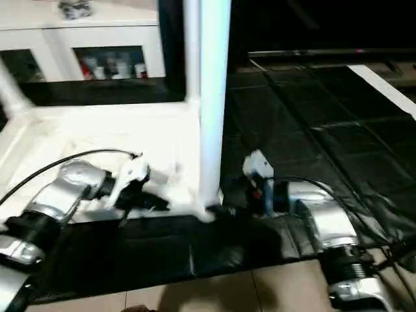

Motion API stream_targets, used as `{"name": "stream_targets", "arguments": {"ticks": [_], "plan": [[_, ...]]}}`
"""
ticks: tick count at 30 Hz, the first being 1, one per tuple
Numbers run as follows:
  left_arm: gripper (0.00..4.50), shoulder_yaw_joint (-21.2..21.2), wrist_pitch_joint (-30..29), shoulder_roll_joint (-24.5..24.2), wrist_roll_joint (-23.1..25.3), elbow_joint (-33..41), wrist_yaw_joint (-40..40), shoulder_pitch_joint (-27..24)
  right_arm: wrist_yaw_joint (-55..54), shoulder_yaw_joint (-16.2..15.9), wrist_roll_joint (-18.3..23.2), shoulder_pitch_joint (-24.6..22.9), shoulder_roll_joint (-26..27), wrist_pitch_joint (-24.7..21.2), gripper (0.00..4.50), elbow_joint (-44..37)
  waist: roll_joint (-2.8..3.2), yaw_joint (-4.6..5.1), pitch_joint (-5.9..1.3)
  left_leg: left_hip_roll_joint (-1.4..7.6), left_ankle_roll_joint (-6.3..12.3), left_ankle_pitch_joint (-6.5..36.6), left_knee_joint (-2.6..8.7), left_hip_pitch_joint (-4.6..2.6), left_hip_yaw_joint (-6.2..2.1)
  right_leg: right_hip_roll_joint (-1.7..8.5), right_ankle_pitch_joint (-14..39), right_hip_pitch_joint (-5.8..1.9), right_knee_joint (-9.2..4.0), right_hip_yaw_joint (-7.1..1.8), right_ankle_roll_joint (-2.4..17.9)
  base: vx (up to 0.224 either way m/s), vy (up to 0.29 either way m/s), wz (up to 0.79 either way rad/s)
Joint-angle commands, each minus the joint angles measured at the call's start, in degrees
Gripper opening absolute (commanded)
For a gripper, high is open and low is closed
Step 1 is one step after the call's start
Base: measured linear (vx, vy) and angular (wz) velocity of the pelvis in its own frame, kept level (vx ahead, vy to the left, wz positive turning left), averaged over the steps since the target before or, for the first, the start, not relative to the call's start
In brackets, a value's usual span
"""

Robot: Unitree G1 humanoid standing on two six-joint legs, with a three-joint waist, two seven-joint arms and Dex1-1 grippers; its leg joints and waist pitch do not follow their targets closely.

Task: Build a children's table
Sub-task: Rotate leg to tighten

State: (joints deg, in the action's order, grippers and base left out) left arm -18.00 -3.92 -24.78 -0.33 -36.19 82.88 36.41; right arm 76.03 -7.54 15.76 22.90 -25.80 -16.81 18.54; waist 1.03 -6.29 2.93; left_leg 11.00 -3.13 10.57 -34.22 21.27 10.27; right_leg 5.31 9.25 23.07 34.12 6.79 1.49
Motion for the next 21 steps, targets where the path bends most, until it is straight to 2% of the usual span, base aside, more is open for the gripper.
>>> {"name": "stream_targets", "arguments": {"ticks": [1, 3, 5, 9, 11, 14, 19, 20, 21], "plan": [[0.0, -1.93, 1.68, -0.03, -0.37, 2.38, 3.53, 0.62, 2.14, -0.89, 0.58, 0.79, -0.83, -0.43, 4.39, -0.62, -0.58, 0.13, -3.89, 2.9, 3.29, 11.23, 3.95, -1.04, -0.52, 4.14, 17.62, -2.9, -4.28, -3.57, 10.61, 0.0, 0.0, 0.0], [0.0, -2.7, 2.57, -0.58, -0.14, 2.58, 4.98, 0.57, 3.53, -1.6, 0.47, 1.44, -1.14, -0.19, 4.24, 0.3, -0.61, -0.06, -3.88, 2.93, 2.94, 11.38, 3.97, -1.19, -0.48, 4.17, 18.07, -2.76, -4.32, -3.63, 10.54, 0.0, 0.0, 0.0], [0.0, -3.09, 3.14, -0.8, 0.04, 2.64, 5.68, 0.58, 4.28, -1.98, 0.34, 1.98, -1.19, -0.3, 4.14, 1.15, -0.73, -0.07, -3.95, 2.92, 2.87, 11.04, 4.01, -0.97, -0.55, 4.12, 17.43, -2.92, -4.11, -3.58, 10.59, 0.0, 0.0, 0.0], [0.0, -3.47, 4.12, -1.27, 0.57, 2.62, 6.53, 0.64, 7.12, -3.14, 0.92, 2.79, -1.99, -0.9, 3.66, 1.89, -0.7, -0.19, -4.0, 2.92, 2.9, 10.39, 3.94, -0.9, -0.55, 4.15, 16.58, -2.98, -3.97, -3.63, 10.71, 0.0, 0.0, 0.0], [0.0, -3.48, 4.27, -1.34, 0.58, 2.56, 6.48, 0.64, 7.33, -3.15, 0.97, 2.85, -1.95, -0.93, 3.61, 1.9, -0.92, -0.21, -4.07, 2.87, 2.99, 10.06, 3.9, -0.8, -0.54, 4.12, 15.91, -3.09, -3.84, -3.58, 10.78, 0.0, 0.0, 0.0], [0.0, -3.52, 4.43, -1.46, 0.48, 2.53, 6.51, 0.59, 7.61, -3.16, 0.99, 2.91, -1.89, -0.86, 3.43, 1.95, -0.87, -0.25, -4.06, 2.88, 3.06, 9.75, 3.88, -0.78, -0.56, 4.18, 16.11, -3.08, -3.85, -3.55, 10.76, 0.0, 0.0, 0.0], [0.0, -3.73, 4.8, -1.6, 0.32, 2.39, 6.56, 0.51, 7.69, -3.26, 1.02, 3.42, -1.06, 0.15, 2.88, 3.15, -0.93, -0.26, -4.1, 2.88, 2.82, 9.94, 3.88, -0.82, -0.57, 4.15, 16.2, -3.07, -3.84, -3.54, 10.82, 0.0, 0.0, 0.0], [0.0, -3.74, 4.81, -1.63, 0.3, 2.45, 6.56, 0.47, 7.65, -3.21, 1.1, 3.47, -0.73, 0.28, 2.88, 3.26, -0.91, -0.29, -4.11, 2.88, 2.82, 9.81, 3.86, -0.81, -0.57, 4.19, 16.09, -3.08, -3.85, -3.54, 10.84, 0.0, 0.0, 0.0], [0.0, -3.74, 4.81, -1.63, 0.29, 2.47, 6.57, 0.46, 7.58, -3.16, 1.12, 3.49, -0.57, 0.37, 2.67, 3.25, -0.89, -0.26, -4.12, 2.89, 2.77, 9.79, 3.89, -0.78, -0.59, 4.16, 15.88, -3.09, -3.81, -3.52, 10.86, 0.0, 0.0, 0.0]]}}
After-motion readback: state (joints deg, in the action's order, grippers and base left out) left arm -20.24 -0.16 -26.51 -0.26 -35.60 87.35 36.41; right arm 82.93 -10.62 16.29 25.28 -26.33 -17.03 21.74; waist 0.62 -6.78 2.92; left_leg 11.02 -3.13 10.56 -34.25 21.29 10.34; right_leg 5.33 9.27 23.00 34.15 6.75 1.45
